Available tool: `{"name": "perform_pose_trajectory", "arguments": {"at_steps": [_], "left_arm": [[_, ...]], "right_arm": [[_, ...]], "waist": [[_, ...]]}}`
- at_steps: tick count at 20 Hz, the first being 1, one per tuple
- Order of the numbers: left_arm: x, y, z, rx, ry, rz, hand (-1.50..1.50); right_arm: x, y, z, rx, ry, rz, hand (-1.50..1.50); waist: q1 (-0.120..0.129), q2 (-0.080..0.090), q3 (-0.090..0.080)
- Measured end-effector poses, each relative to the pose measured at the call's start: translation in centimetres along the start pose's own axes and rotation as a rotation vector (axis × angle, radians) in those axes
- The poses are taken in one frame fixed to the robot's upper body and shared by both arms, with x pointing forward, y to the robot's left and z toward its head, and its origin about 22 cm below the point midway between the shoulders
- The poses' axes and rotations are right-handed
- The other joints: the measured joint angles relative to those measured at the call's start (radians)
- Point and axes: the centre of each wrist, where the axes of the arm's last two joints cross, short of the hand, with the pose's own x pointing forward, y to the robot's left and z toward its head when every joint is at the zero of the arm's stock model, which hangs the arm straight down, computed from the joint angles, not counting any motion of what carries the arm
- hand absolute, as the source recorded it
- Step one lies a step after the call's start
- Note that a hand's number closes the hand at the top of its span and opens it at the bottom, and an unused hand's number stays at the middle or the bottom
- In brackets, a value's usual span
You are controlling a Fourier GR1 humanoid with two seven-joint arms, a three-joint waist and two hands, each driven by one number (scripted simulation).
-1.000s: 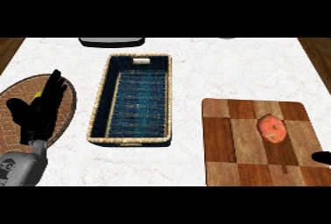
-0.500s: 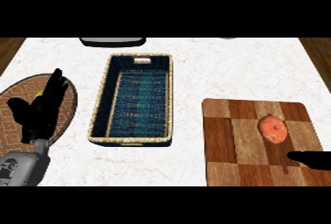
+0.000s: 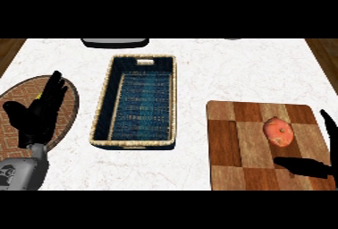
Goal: Pick the squash from the cutting board and place it in the basket
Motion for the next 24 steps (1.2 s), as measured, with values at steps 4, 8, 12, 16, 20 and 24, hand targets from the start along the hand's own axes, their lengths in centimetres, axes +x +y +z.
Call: {"name": "perform_pose_trajectory", "arguments": {"at_steps": [4, 8, 12, 16, 20, 24], "left_arm": [[0.2, 0.0, 0.1, 0.003, -0.002, -0.003, 0.00], [0.4, 0.0, -0.3, 0.005, 0.001, -0.001, 0.00], [0.8, -0.1, -0.3, 0.004, 0.004, 0.003, 0.00], [0.6, -0.2, -0.3, 0.008, 0.004, -0.008, 0.00], [0.3, 0.6, -0.2, 0.003, -0.001, -0.002, 0.00], [0.5, 0.0, -0.3, -0.002, 0.001, -0.001, 0.00]], "right_arm": [[0.0, 0.6, -1.1, -0.007, -0.011, -0.015, -1.50], [0.5, 1.0, -1.4, -0.001, -0.011, -0.014, -1.50], [0.2, 1.8, -2.0, 0.001, -0.005, -0.015, -1.50], [-0.6, 2.5, -2.5, -0.003, 0.018, 0.003, -1.50], [-1.0, 3.2, -2.5, -0.002, 0.043, 0.037, -1.50], [-1.4, 3.4, -2.9, 0.002, 0.049, 0.042, -1.50]], "waist": [[0.001, 0.000, 0.000], [0.001, 0.000, 0.000], [0.001, 0.000, 0.000], [0.001, 0.000, 0.000], [0.001, 0.000, 0.000], [0.001, 0.000, 0.000]]}}
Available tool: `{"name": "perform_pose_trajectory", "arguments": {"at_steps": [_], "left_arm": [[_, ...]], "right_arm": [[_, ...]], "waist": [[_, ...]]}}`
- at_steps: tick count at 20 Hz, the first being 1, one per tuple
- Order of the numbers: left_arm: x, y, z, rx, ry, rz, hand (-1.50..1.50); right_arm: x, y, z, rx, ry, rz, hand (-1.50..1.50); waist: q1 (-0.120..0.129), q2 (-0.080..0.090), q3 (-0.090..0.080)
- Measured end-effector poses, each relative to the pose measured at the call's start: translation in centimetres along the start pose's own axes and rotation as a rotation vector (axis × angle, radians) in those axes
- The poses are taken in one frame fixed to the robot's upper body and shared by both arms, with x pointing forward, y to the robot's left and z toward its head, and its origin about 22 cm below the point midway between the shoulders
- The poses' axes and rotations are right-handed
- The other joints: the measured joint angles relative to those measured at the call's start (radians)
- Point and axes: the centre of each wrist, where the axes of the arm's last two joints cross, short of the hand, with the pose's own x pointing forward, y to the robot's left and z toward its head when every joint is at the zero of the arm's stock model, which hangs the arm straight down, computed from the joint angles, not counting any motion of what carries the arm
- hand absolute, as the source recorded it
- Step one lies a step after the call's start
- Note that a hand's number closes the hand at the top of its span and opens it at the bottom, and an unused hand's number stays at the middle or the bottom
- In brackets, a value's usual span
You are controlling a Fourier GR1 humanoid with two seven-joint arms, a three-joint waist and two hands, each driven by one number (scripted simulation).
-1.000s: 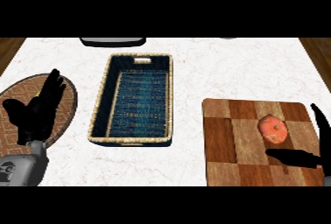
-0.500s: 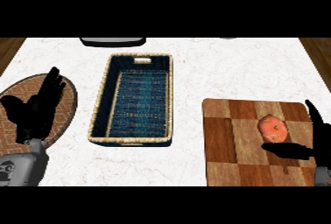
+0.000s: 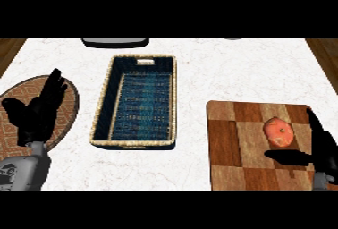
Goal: Pick the squash from the cutting board and place it in the basket
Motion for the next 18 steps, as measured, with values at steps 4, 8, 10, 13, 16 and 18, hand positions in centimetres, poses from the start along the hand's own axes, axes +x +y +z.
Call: {"name": "perform_pose_trajectory", "arguments": {"at_steps": [4, 8, 10, 13, 16, 18], "left_arm": [[0.4, -0.6, -0.2, 0.003, 0.003, 0.003, 0.00], [0.6, -0.7, -0.1, 0.005, -0.001, 0.002, 0.00], [0.5, -0.3, 0.0, 0.004, -0.003, 0.000, 0.00], [-0.1, 0.1, 0.0, 0.006, -0.003, -0.004, 0.00], [-0.5, 0.1, 0.2, 0.002, -0.003, -0.005, 0.00], [-0.7, -0.2, 0.4, -0.002, -0.003, -0.002, 0.00]], "right_arm": [[0.5, 0.9, -1.2, 0.010, 0.001, 0.010, -1.50], [0.2, 1.0, -1.7, 0.021, -0.001, 0.017, -1.50], [-0.1, 1.3, -1.8, 0.021, -0.001, 0.018, -1.50], [-0.8, 2.0, -2.7, 0.020, 0.002, 0.015, -1.50], [-1.3, 2.2, -2.9, 0.039, 0.004, 0.025, -1.50], [-1.6, 2.2, -3.1, 0.068, -0.003, 0.037, 1.50]], "waist": [[0.001, 0.000, 0.000], [0.000, 0.000, 0.000], [0.000, -0.001, -0.001], [0.000, -0.004, -0.006], [-0.001, -0.006, -0.009], [-0.002, -0.008, -0.012]]}}
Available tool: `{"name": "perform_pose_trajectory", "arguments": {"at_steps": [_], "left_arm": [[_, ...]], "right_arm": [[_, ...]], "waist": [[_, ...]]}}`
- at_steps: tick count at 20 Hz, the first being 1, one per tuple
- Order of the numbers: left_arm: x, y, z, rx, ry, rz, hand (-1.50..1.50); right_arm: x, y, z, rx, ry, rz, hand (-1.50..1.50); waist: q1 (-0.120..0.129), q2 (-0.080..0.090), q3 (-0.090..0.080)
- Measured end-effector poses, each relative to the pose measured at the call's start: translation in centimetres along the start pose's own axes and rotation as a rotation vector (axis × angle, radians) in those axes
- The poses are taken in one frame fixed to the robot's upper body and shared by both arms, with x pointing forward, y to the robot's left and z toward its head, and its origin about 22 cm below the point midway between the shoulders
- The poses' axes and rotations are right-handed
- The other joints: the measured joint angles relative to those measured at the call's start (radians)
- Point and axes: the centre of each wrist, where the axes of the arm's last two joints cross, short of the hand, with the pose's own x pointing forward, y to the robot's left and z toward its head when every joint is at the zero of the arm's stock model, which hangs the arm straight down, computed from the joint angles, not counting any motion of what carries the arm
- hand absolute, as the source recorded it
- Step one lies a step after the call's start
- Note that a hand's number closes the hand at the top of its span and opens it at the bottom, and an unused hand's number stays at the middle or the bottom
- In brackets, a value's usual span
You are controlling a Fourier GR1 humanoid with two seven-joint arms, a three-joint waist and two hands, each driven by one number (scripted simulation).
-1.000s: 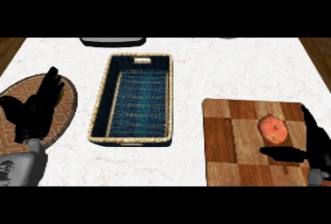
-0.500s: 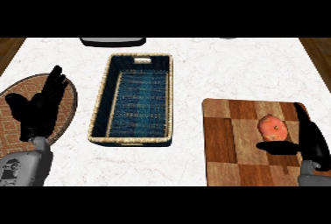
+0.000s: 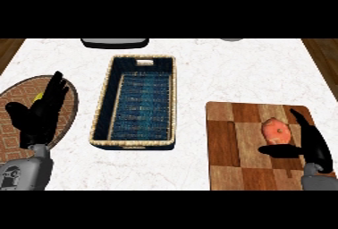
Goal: Pick the squash from the cutting board and place it in the basket
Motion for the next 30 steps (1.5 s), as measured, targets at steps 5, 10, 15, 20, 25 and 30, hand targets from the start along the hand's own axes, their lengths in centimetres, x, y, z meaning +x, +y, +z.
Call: {"name": "perform_pose_trajectory", "arguments": {"at_steps": [5, 10, 15, 20, 25, 30], "left_arm": [[0.0, -0.2, -0.4, 0.008, -0.003, -0.002, 0.00], [0.2, 0.4, -0.3, 0.000, -0.003, 0.004, 0.00], [0.1, -0.1, -0.1, -0.004, 0.000, 0.001, 0.00], [0.7, -1.6, -0.4, -0.068, -0.019, 0.005, 0.00], [1.3, -2.5, -0.9, -0.106, -0.028, 0.006, 0.00], [1.4, -2.5, -1.2, -0.089, -0.019, 0.008, 0.00]], "right_arm": [[0.4, 0.1, -0.2, 0.058, -0.048, 0.067, 1.50], [0.0, 0.4, -0.2, 0.071, -0.080, 0.052, 1.50], [1.3, 2.6, 1.4, 0.122, -0.164, 0.066, 1.50], [7.5, 9.2, 7.0, 0.363, -0.511, 0.178, 1.50], [10.6, 14.6, 14.3, 0.576, -0.747, 0.189, 1.50], [11.4, 16.6, 22.4, 0.686, -0.903, 0.015, 1.50]], "waist": [[-0.003, -0.003, -0.007], [-0.003, -0.007, -0.011], [0.000, -0.014, -0.022], [0.091, -0.006, -0.019], [0.128, 0.007, 0.003], [0.101, 0.008, 0.014]]}}
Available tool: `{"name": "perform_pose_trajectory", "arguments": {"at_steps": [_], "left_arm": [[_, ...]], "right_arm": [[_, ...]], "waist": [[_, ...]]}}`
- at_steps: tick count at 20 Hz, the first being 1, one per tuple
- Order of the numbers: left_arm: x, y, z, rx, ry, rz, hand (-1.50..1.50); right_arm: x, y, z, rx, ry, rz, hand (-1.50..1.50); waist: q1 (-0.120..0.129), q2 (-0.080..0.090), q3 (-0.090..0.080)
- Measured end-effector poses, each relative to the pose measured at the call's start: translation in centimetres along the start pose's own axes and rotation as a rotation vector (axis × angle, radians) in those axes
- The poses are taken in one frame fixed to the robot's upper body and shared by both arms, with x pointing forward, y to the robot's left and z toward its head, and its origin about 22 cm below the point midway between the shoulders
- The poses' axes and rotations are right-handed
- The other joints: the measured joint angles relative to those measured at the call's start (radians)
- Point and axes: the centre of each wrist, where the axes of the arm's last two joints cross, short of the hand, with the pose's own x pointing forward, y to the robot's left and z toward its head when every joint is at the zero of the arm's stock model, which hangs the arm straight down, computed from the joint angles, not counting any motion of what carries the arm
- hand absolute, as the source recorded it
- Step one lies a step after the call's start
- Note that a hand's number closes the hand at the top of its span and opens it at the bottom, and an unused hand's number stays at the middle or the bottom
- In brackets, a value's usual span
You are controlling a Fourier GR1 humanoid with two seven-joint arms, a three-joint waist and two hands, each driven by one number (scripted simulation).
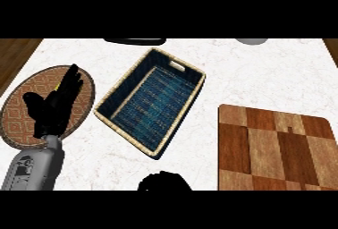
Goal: Pick the squash from the cutting board and place it in the basket
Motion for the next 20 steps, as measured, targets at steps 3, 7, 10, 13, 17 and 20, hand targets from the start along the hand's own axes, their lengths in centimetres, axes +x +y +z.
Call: {"name": "perform_pose_trajectory", "arguments": {"at_steps": [3, 7, 10, 13, 17, 20], "left_arm": [[-0.1, 0.4, 0.0, 0.015, 0.008, -0.002, 0.00], [-0.4, 0.9, 0.1, 0.037, 0.023, -0.004, 0.00], [-0.6, 1.4, 0.1, 0.056, 0.033, -0.008, 0.00], [-0.4, 1.7, 0.1, 0.065, 0.036, -0.011, 0.00], [-0.3, 2.0, 0.0, 0.076, 0.032, -0.015, 0.00], [-0.4, 2.0, 0.2, 0.074, 0.029, -0.013, 0.00]], "right_arm": [[3.2, 2.1, 1.7, -0.038, -0.106, -0.098, 1.50], [5.4, 3.3, 3.3, -0.102, -0.169, -0.165, 1.50], [5.3, 3.2, 3.2, -0.153, -0.184, -0.136, 1.50], [5.2, 3.1, 3.2, -0.189, -0.176, -0.104, 1.50], [5.0, 2.9, 3.0, -0.244, -0.166, -0.079, 1.50], [5.0, 2.8, 3.0, -0.305, -0.167, -0.087, 1.50]], "waist": [[-0.021, -0.003, 0.001], [-0.049, -0.007, -0.001], [-0.067, -0.010, -0.003], [-0.078, -0.014, -0.004], [-0.085, -0.014, -0.005], [-0.082, -0.013, -0.005]]}}
